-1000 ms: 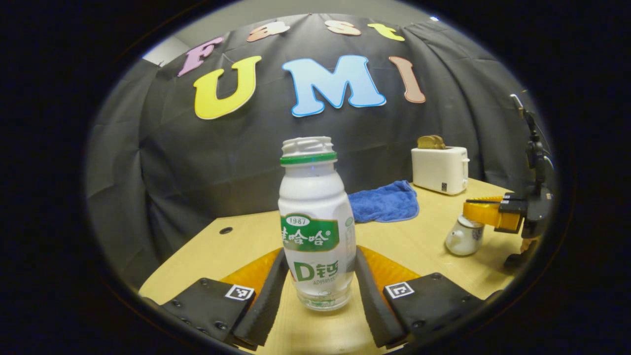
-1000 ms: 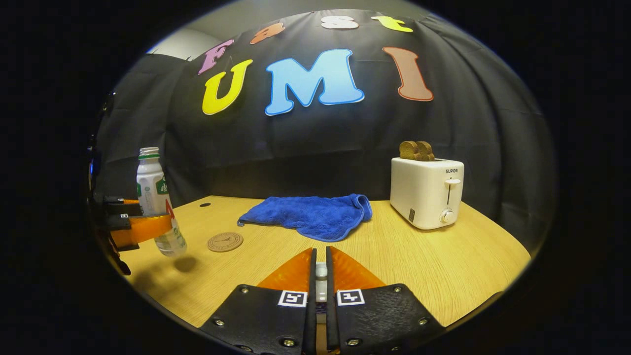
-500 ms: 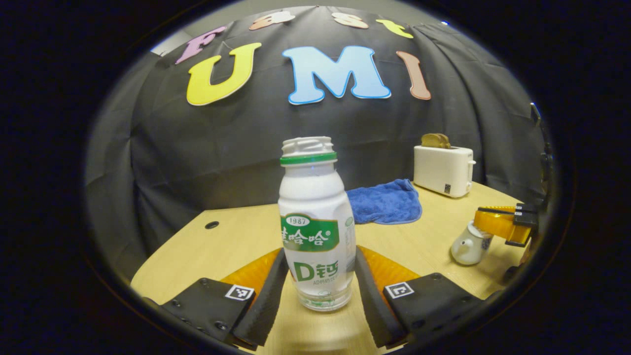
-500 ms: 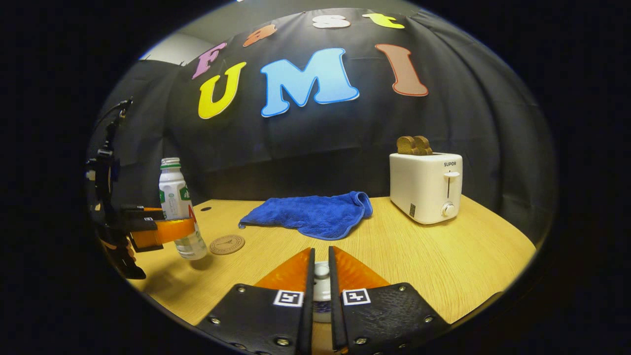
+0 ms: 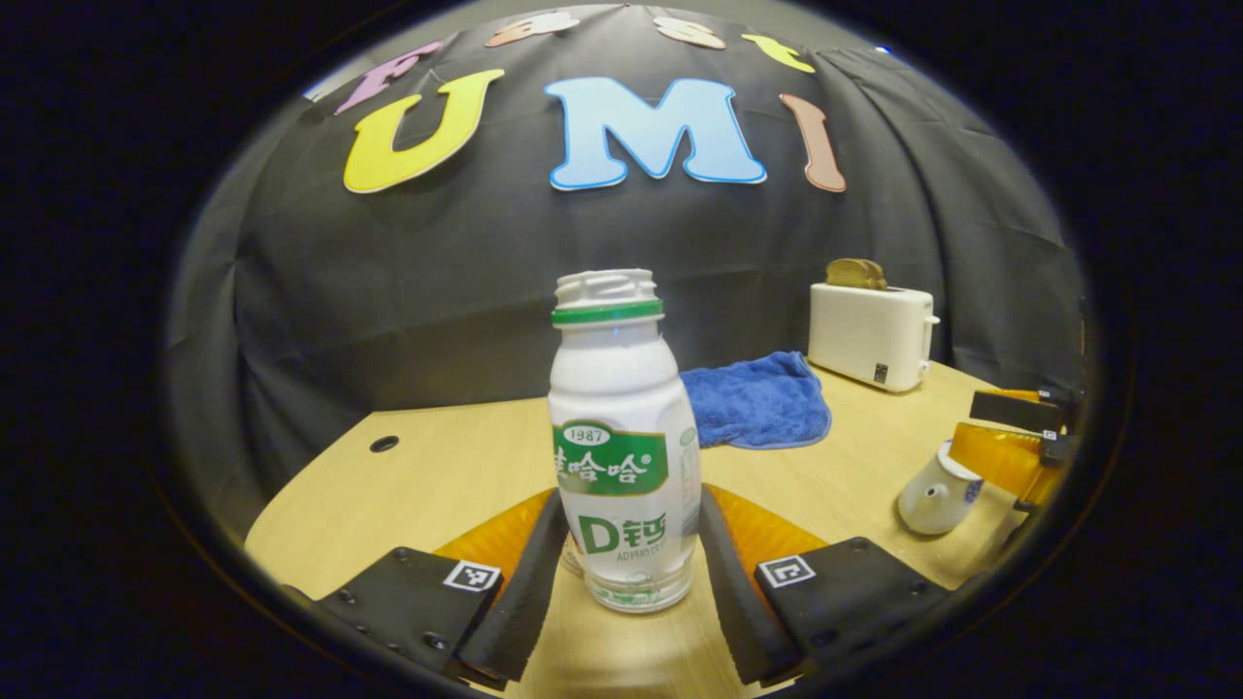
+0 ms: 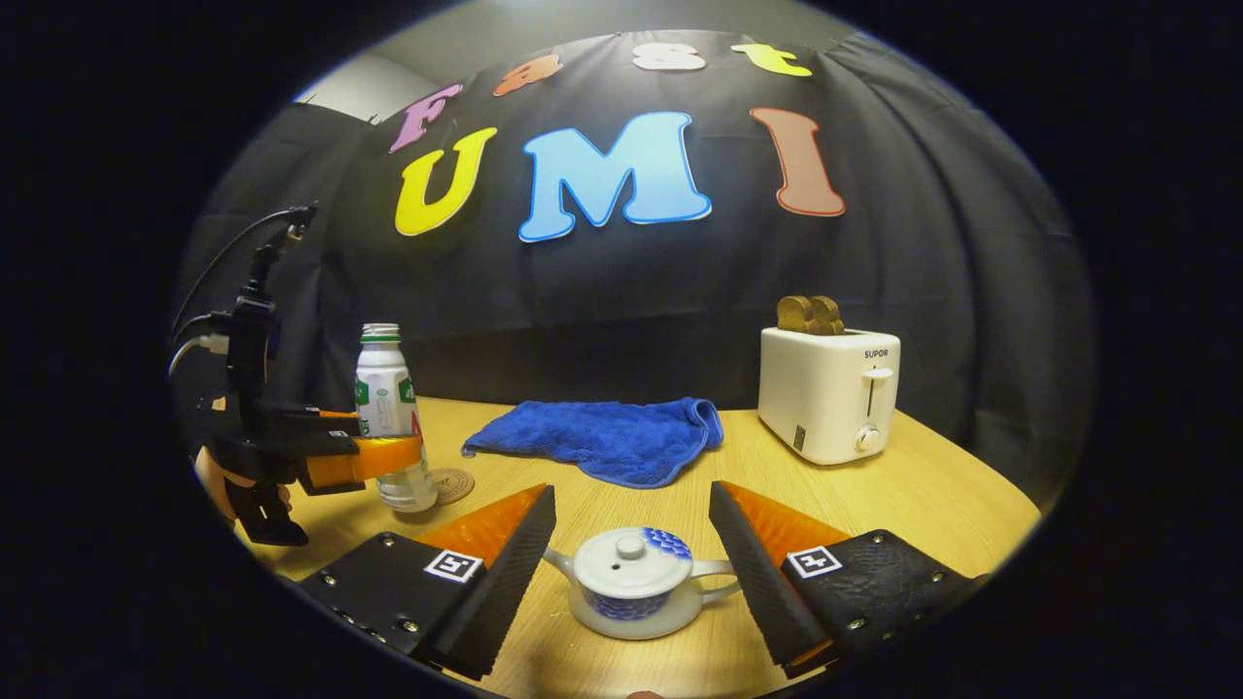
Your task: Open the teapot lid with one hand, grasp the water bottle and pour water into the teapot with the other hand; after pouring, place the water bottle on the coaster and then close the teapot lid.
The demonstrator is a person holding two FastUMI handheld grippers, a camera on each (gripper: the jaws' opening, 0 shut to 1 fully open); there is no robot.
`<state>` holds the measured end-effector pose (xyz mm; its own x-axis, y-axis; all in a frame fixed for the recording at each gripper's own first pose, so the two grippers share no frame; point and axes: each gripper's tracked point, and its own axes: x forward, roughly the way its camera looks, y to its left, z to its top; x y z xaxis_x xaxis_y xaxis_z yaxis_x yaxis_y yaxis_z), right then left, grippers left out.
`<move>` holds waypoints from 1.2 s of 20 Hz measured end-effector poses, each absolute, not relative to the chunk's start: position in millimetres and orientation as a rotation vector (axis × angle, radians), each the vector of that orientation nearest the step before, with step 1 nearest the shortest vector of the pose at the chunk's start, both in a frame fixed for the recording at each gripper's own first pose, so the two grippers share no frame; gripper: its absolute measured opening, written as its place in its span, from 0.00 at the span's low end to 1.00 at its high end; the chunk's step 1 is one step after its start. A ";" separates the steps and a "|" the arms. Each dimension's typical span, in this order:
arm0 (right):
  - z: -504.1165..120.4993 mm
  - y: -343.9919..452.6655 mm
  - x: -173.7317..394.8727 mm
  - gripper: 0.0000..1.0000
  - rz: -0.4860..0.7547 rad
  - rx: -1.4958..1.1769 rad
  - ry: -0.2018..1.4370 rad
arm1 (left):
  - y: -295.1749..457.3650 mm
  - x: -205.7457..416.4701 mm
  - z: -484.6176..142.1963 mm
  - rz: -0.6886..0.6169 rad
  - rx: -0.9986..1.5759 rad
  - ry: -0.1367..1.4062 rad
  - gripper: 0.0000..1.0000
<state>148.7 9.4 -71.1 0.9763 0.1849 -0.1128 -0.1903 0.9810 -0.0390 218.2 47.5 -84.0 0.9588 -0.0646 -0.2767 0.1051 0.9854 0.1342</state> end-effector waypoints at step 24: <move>-65.8 13.7 145.6 0.98 0.190 -0.044 0.088 | 71.0 256.5 -89.3 -0.075 0.056 0.261 0.82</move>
<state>145.6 13.7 -65.8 0.9781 0.1868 -0.0915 -0.1907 0.9810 -0.0356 256.5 71.0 -89.3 0.9632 -0.0667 -0.2602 0.0814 0.9956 0.0460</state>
